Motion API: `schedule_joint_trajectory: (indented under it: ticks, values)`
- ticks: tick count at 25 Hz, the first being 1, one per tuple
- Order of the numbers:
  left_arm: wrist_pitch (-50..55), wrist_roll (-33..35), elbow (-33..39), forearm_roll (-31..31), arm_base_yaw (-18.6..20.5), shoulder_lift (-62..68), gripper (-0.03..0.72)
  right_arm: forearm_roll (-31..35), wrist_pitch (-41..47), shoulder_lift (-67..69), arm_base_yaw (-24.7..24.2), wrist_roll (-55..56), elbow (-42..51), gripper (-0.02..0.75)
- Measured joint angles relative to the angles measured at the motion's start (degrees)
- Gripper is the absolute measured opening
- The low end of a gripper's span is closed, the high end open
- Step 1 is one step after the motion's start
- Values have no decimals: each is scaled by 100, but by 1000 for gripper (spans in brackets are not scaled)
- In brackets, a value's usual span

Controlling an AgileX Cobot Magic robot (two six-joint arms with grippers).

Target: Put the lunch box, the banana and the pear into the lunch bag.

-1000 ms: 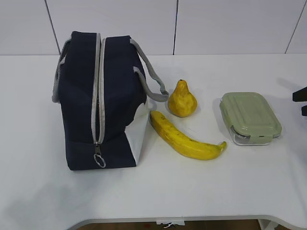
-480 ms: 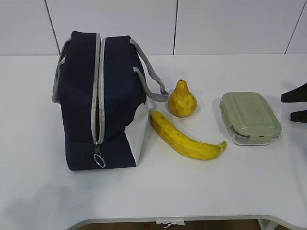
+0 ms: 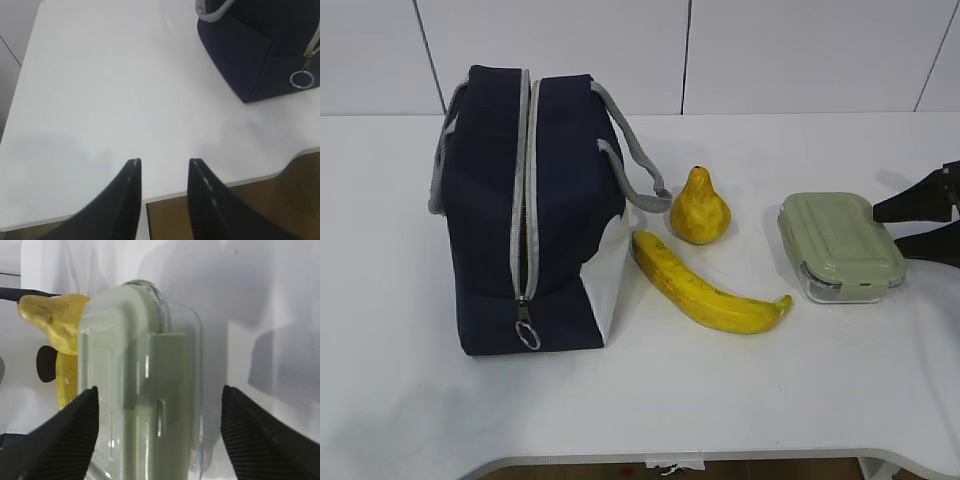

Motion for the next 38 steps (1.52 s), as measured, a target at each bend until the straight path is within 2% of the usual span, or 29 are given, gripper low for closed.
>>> schedule_joint_trajectory:
  ticks: [9,17,25,38]
  values:
    - [0,0,0,0,0,0,240,-8,0,228,246,0,0,584]
    - [0,0,0,0,0,0,240,3,0,280,247,0,-47,578]
    - [0,0,0,0,0,0,240,58,47,280,247,0,-57,453]
    - [0,0,0,0,0,0,240,72,51,280,247,0,-60,417]
